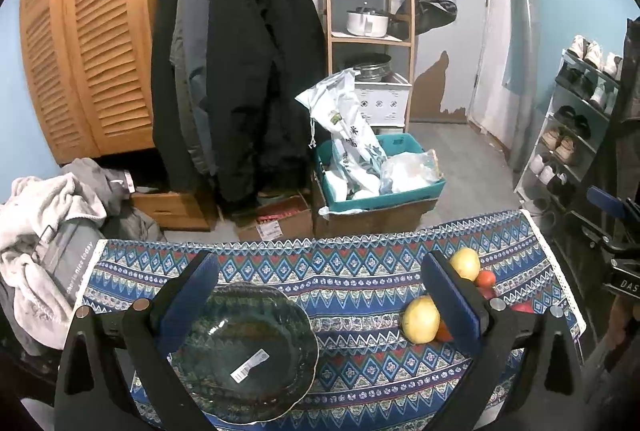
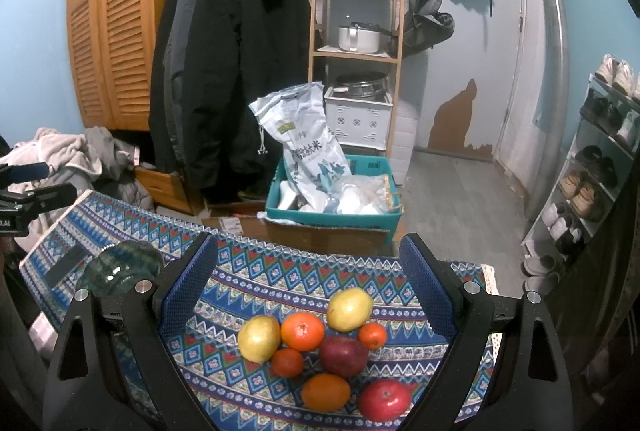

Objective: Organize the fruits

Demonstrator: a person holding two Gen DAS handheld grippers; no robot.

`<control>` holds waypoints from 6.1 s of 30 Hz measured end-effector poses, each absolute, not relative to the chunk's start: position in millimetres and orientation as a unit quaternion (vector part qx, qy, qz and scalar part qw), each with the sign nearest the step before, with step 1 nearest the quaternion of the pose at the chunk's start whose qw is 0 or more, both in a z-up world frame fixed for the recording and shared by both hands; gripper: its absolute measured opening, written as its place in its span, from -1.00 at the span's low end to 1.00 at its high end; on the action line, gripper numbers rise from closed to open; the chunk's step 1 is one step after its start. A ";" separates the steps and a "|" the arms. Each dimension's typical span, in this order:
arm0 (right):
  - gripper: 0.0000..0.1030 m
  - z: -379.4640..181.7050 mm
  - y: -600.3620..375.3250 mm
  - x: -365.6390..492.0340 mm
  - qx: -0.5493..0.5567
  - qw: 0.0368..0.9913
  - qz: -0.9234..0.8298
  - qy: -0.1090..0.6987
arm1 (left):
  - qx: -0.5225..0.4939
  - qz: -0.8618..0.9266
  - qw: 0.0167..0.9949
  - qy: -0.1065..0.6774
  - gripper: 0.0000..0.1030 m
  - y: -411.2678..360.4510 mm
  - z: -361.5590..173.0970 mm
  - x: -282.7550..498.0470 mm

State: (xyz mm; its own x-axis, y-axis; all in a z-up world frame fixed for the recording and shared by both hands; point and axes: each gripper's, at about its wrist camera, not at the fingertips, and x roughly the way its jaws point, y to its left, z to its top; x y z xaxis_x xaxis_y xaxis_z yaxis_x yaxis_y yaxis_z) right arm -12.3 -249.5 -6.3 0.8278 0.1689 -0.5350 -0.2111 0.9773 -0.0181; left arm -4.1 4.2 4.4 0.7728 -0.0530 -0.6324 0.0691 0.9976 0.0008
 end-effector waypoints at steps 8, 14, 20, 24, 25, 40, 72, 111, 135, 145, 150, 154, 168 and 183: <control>0.76 -5.3 -248.6 -12.5 -0.039 0.955 0.099 0.277 | 0.009 -0.031 0.942 0.334 0.99 6.0 5.5 -4.3; 0.76 -5.7 -247.0 -12.5 -0.039 0.955 0.099 0.277 | 0.008 -0.032 0.942 0.334 0.99 5.9 5.0 -4.4; 0.76 -5.6 -247.5 -12.4 -0.039 0.955 0.098 0.278 | 0.008 -0.032 0.942 0.334 0.99 6.0 4.8 -4.5; 0.76 -5.9 -248.2 -12.4 -0.039 0.955 0.098 0.277 | 0.008 -0.032 0.942 0.334 0.99 5.5 4.8 -5.7; 0.76 -6.2 -248.9 -12.9 -0.039 0.955 0.098 0.277 | 0.009 -0.032 0.942 0.334 0.99 5.6 4.8 -5.6; 0.76 -9.4 -253.5 -15.0 -0.039 0.955 0.094 0.277 | 0.013 -0.034 0.943 0.331 0.99 1.6 4.9 -8.2; 0.76 -86.9 -324.8 7.2 -0.039 0.909 -0.008 0.414 | 0.014 -0.100 0.890 0.444 0.99 -51.2 -69.9 35.5; 0.73 -257.9 -367.0 26.7 0.022 0.775 0.013 0.631 | 0.103 -0.130 0.799 0.578 0.99 -140.9 -219.9 84.9; 0.49 -273.0 -367.7 50.6 0.020 0.789 0.018 0.614 | 0.029 -0.160 0.774 0.612 0.66 -145.5 -267.4 115.9; 0.49 -262.5 -361.5 61.4 0.015 0.809 0.010 0.587 | 0.034 -0.179 0.781 0.598 0.28 -147.1 -262.1 108.2; 0.49 -246.4 -363.9 63.2 0.017 0.823 0.006 0.568 | 0.061 -0.170 0.794 0.580 0.28 -144.1 -253.8 100.8; 0.49 -233.0 -357.3 64.8 0.014 0.836 0.008 0.549 | 0.061 -0.172 0.803 0.567 0.28 -139.4 -241.2 93.8; 0.49 -181.4 -326.5 35.0 0.012 0.877 0.040 0.479 | 0.053 -0.172 0.835 0.520 0.28 -125.7 -188.1 75.7; 0.49 -118.2 -290.3 28.6 0.005 0.909 0.076 0.410 | 0.060 -0.164 0.871 0.458 0.28 -103.5 -130.1 48.6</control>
State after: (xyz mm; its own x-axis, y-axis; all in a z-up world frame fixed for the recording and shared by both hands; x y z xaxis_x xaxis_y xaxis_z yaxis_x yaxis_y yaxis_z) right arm 28.6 -290.3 -118.2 0.6522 0.1432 -0.7444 -0.1347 0.9883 0.0722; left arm 48.6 -103.5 -130.1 0.5260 -0.2308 -0.8186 0.3408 0.9390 -0.0458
